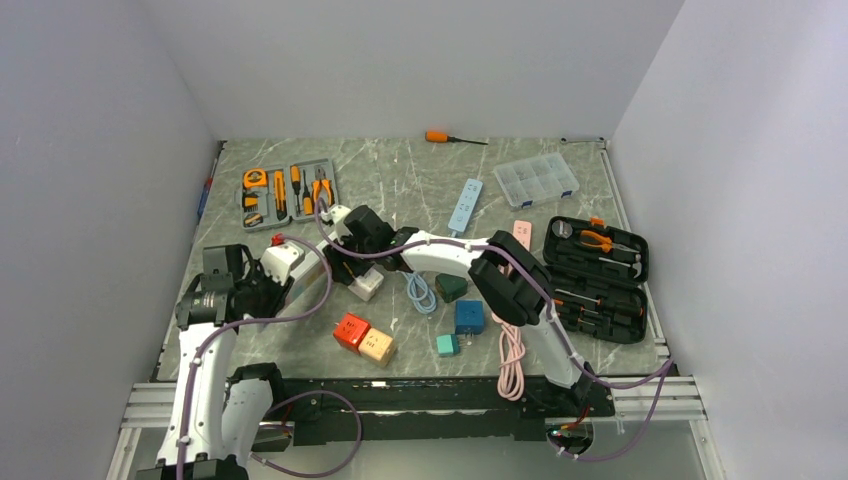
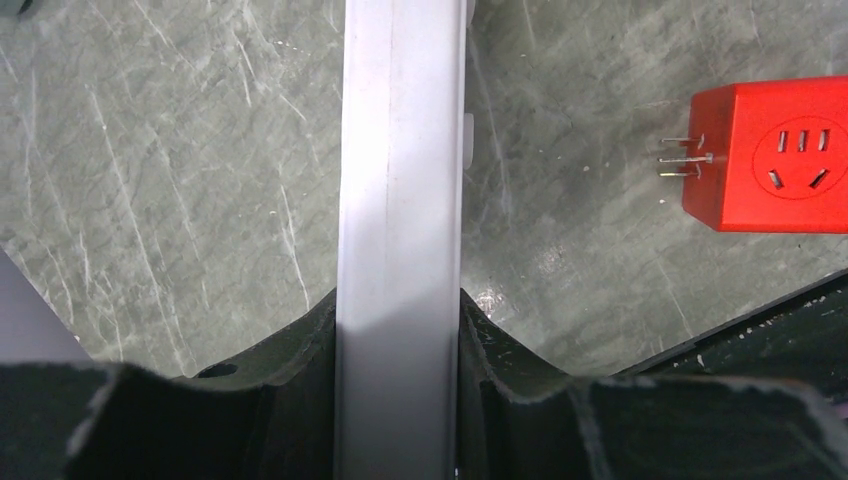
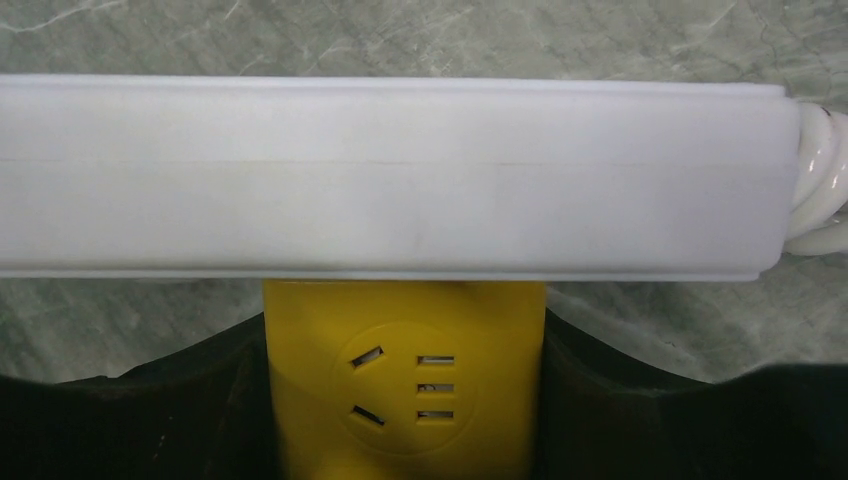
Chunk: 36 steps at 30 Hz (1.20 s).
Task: Pull the plug off the socket
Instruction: Remove the plug from the socket, then place the plug at the center of the board.
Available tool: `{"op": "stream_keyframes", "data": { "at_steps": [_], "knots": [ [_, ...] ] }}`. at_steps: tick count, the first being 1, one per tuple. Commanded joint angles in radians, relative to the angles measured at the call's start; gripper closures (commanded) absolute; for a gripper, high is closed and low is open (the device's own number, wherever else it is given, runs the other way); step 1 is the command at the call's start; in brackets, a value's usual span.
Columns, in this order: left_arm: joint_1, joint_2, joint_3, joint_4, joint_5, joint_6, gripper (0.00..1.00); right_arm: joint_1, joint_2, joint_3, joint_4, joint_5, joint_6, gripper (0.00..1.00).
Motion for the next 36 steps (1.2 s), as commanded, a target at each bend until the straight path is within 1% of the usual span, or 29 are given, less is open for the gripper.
{"op": "stream_keyframes", "data": {
  "at_steps": [1, 5, 10, 14, 19, 26, 31, 36],
  "knots": [
    [0.0, -0.006, 0.034, 0.185, -0.034, -0.028, 1.0, -0.005, -0.088, 0.004, 0.016, 0.033, -0.025, 0.88],
    [0.0, 0.016, 0.006, 0.244, -0.098, -0.041, 1.0, 0.0, -0.133, -0.038, 0.006, 0.048, -0.034, 0.88],
    [0.0, 0.058, -0.036, 0.324, -0.22, -0.041, 1.0, 0.006, -0.209, -0.171, 0.024, 0.073, -0.029, 0.88],
    [0.001, 0.066, -0.057, 0.365, -0.246, -0.036, 1.0, 0.008, -0.262, -0.267, 0.044, 0.09, -0.008, 0.88],
    [0.0, 0.059, -0.084, 0.378, -0.198, -0.007, 1.0, 0.021, -0.327, -0.362, 0.062, 0.095, 0.014, 0.88],
    [-0.003, 0.107, -0.08, 0.364, -0.042, 0.018, 1.0, 0.024, -0.429, -0.526, 0.098, 0.115, 0.054, 0.86],
    [-0.062, 0.18, -0.031, 0.395, -0.023, -0.005, 1.0, 0.024, -0.472, -0.602, 0.128, 0.126, 0.083, 0.85],
    [-0.121, 0.269, -0.011, 0.457, -0.004, -0.018, 1.0, 0.024, -0.465, -0.592, 0.131, 0.128, 0.095, 0.84]
  ]
}}
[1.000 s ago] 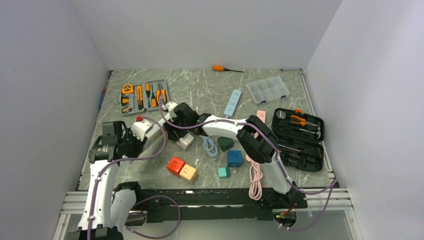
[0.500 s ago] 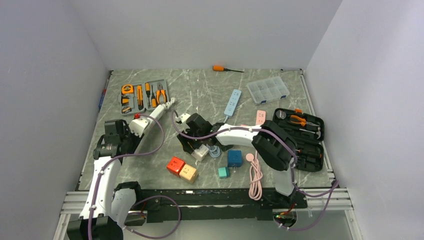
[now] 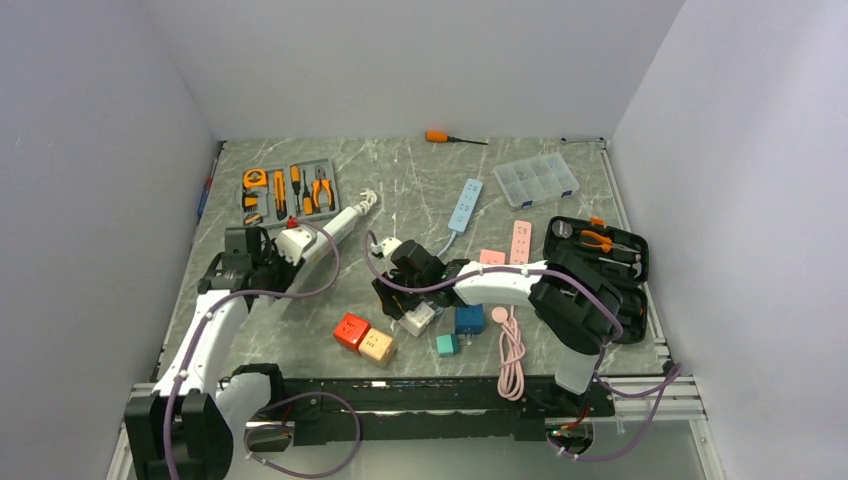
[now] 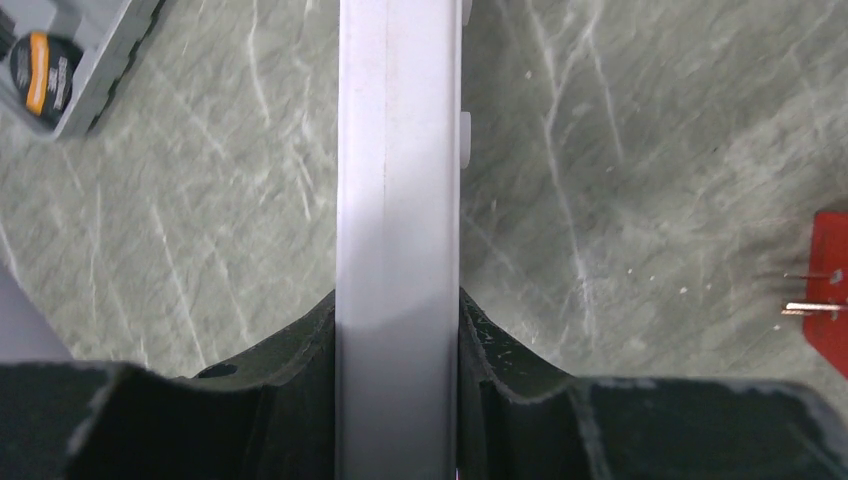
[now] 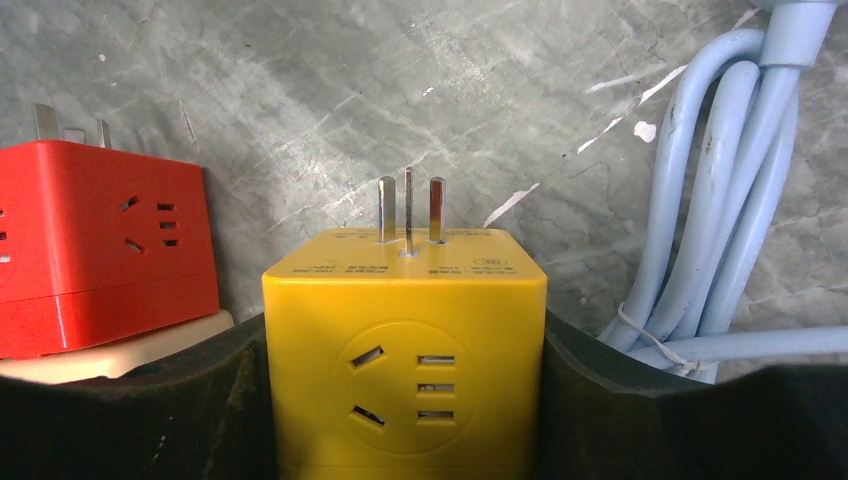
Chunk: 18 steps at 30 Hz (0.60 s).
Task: Pull the plug off the socket
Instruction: Place the plug at the center of the board.
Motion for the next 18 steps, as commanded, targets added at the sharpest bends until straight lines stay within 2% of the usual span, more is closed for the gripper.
{"op": "stream_keyframes", "data": {
  "at_steps": [1, 10, 13, 14, 16, 18],
  "knots": [
    [-0.047, 0.07, 0.056, 0.112, 0.073, -0.013, 1.0, 0.002, -0.034, 0.026, 0.073, 0.017, 0.028, 0.84],
    [-0.049, 0.278, 0.034, 0.233, -0.015, 0.036, 1.0, 0.025, 0.052, 0.144, 0.059, 0.031, 0.029, 0.81],
    [-0.049, 0.309, 0.016, 0.282, -0.036, 0.033, 1.0, 0.027, 0.085, 0.171, 0.057, 0.043, 0.032, 0.74],
    [-0.049, 0.319, 0.015, 0.29, -0.039, 0.029, 0.98, 0.027, 0.093, 0.176, 0.057, 0.046, 0.035, 0.69],
    [-0.049, 0.335, 0.017, 0.296, -0.043, 0.017, 0.9, 0.028, 0.103, 0.182, 0.057, 0.053, 0.036, 0.6],
    [-0.048, 0.344, 0.015, 0.299, -0.044, 0.012, 0.87, 0.028, 0.107, 0.184, 0.057, 0.065, 0.033, 0.54]
  ]
}}
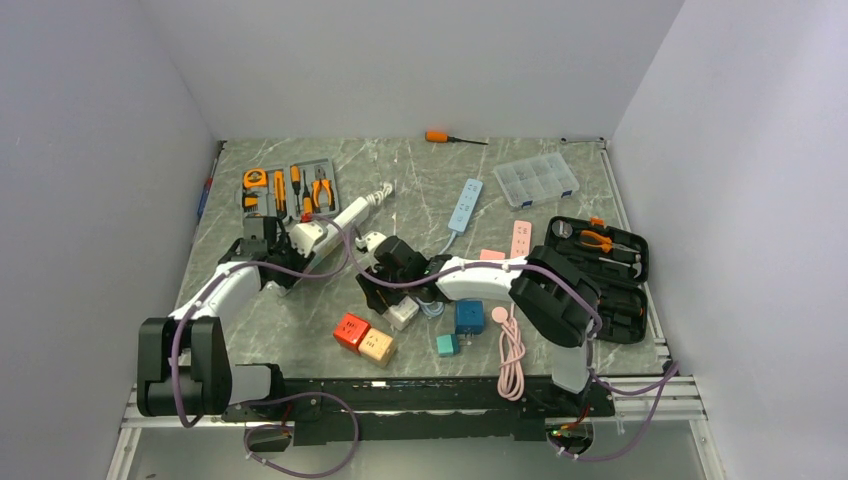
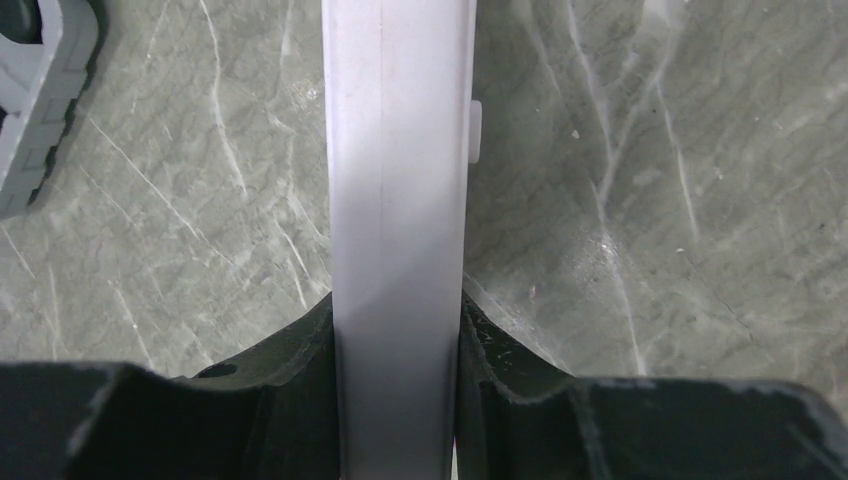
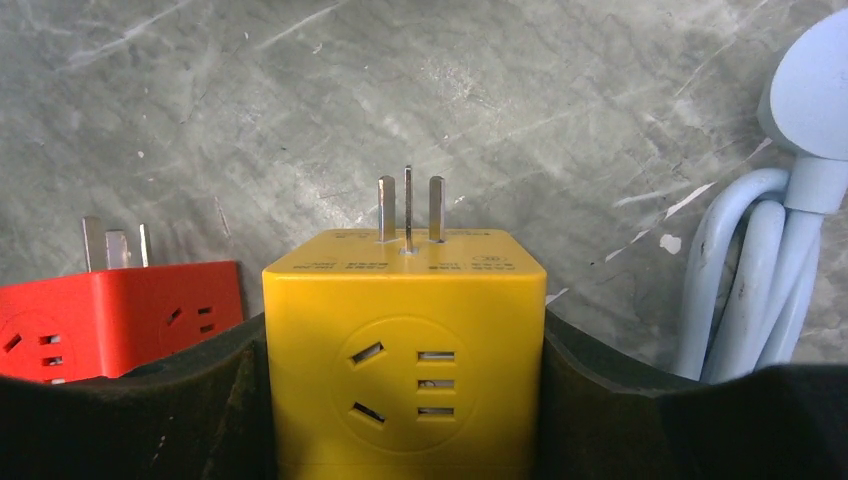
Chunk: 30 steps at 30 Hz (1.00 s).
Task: Pull the plug off the socket
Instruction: Place the plug at the center of the board.
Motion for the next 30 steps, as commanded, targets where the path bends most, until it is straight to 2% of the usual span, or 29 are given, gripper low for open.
{"op": "stream_keyframes", "data": {
  "at_steps": [1, 3, 7, 10, 13, 15, 17, 18, 19, 25, 28, 30],
  "knots": [
    [-0.003, 0.02, -0.001, 0.065, -0.03, -0.005, 0.86, 0.002, 0.005, 0.051, 0.048, 0.047, 0.009, 0.53],
    [-0.003, 0.028, -0.002, 0.064, -0.028, -0.004, 0.82, 0.002, 0.018, 0.067, 0.009, 0.081, 0.005, 0.48],
    [-0.003, 0.059, 0.002, 0.053, -0.03, -0.011, 0.7, 0.002, 0.053, 0.115, -0.053, 0.105, 0.009, 0.27],
    [-0.003, 0.052, -0.009, 0.056, -0.029, -0.014, 0.64, 0.004, 0.04, 0.104, -0.049, 0.11, 0.021, 0.15],
    [-0.003, 0.028, -0.019, 0.048, -0.029, -0.012, 0.62, 0.003, 0.008, 0.094, -0.062, 0.126, 0.023, 0.1],
    [-0.003, 0.008, -0.013, 0.025, -0.026, -0.016, 0.49, 0.004, -0.025, 0.088, -0.071, 0.139, 0.024, 0.07],
    [-0.003, -0.016, 0.01, -0.022, -0.01, -0.017, 0.24, 0.002, -0.065, 0.077, -0.079, 0.153, 0.028, 0.06],
    [-0.003, -0.031, 0.023, -0.048, -0.003, -0.022, 0.04, 0.004, -0.083, 0.073, -0.086, 0.166, 0.029, 0.06],
    [-0.003, -0.046, 0.039, -0.068, -0.003, -0.026, 0.01, 0.002, -0.105, 0.07, -0.094, 0.181, 0.029, 0.06],
    [-0.003, -0.153, 0.181, -0.216, 0.023, -0.064, 0.01, 0.009, -0.26, 0.025, -0.161, 0.299, 0.029, 0.08],
    [0.027, -0.175, 0.294, -0.337, 0.092, -0.087, 0.01, 0.044, -0.338, -0.039, -0.188, 0.35, 0.033, 0.15],
    [0.066, -0.176, 0.38, -0.419, 0.153, -0.114, 0.01, 0.078, -0.392, -0.095, -0.199, 0.372, 0.045, 0.24]
  ]
}}
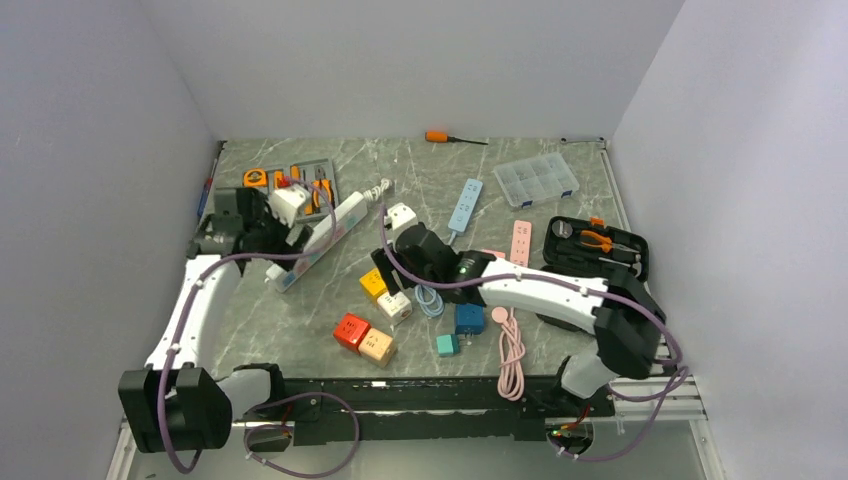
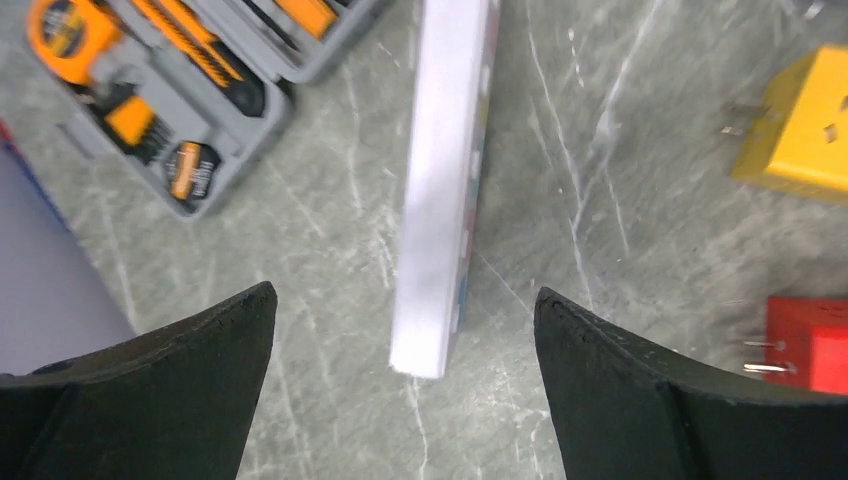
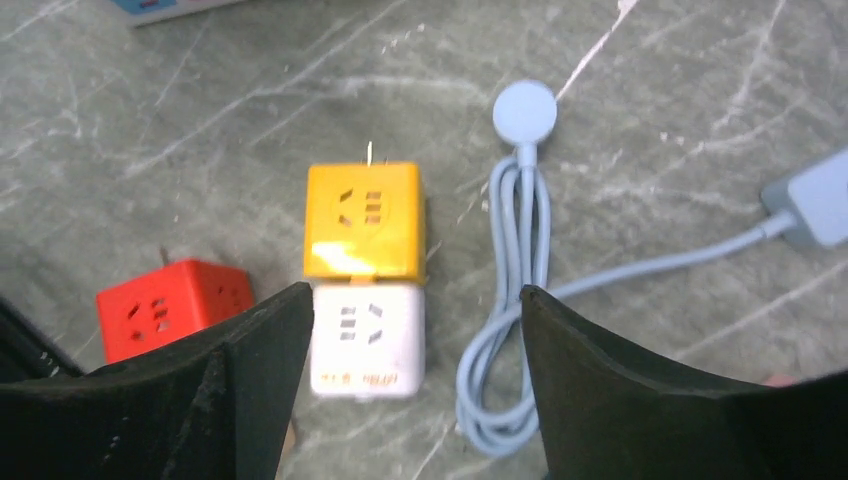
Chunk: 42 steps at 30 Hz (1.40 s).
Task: Pull the plug off the socket
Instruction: Place the plug at the center of the board, then move the socket to the center of the board.
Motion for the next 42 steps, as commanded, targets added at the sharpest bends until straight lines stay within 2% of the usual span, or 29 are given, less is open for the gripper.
{"op": "stream_keyframes", "data": {
  "at_steps": [1, 3, 5, 12, 20, 28, 35, 42],
  "knots": [
    [0.065, -0.033, 0.19, -0.217, 0.144, -0.065, 0.01, 0.08, -0.108, -0.116, -0.057, 0.1, 0.028, 0.3],
    [0.081, -0.033, 0.257, -0.294, 0.172, -0.07, 0.01, 0.122, -0.146, -0.177, -0.059, 0.106, 0.043, 0.41],
    [0.085, -0.042, 0.308, -0.358, 0.186, -0.064, 0.01, 0.158, -0.173, -0.237, -0.056, 0.095, 0.059, 0.46],
    [0.087, -0.111, 0.341, -0.466, 0.239, -0.072, 0.01, 0.242, -0.124, -0.309, -0.026, 0.106, 0.1, 0.49],
    [0.104, -0.213, 0.215, -0.495, 0.127, -0.01, 0.01, 0.281, 0.016, -0.247, 0.044, 0.091, 0.072, 0.5],
    [0.115, -0.178, 0.253, -0.491, 0.172, -0.047, 0.01, 0.301, 0.066, -0.18, 0.058, 0.045, 0.032, 0.53],
    [0.115, -0.155, 0.262, -0.475, 0.171, -0.054, 0.01, 0.325, 0.138, -0.089, 0.056, -0.028, -0.007, 0.63],
    [0.114, -0.147, 0.268, -0.471, 0.154, -0.039, 0.01, 0.362, 0.147, -0.117, 0.045, -0.052, -0.008, 0.67]
  ]
}}
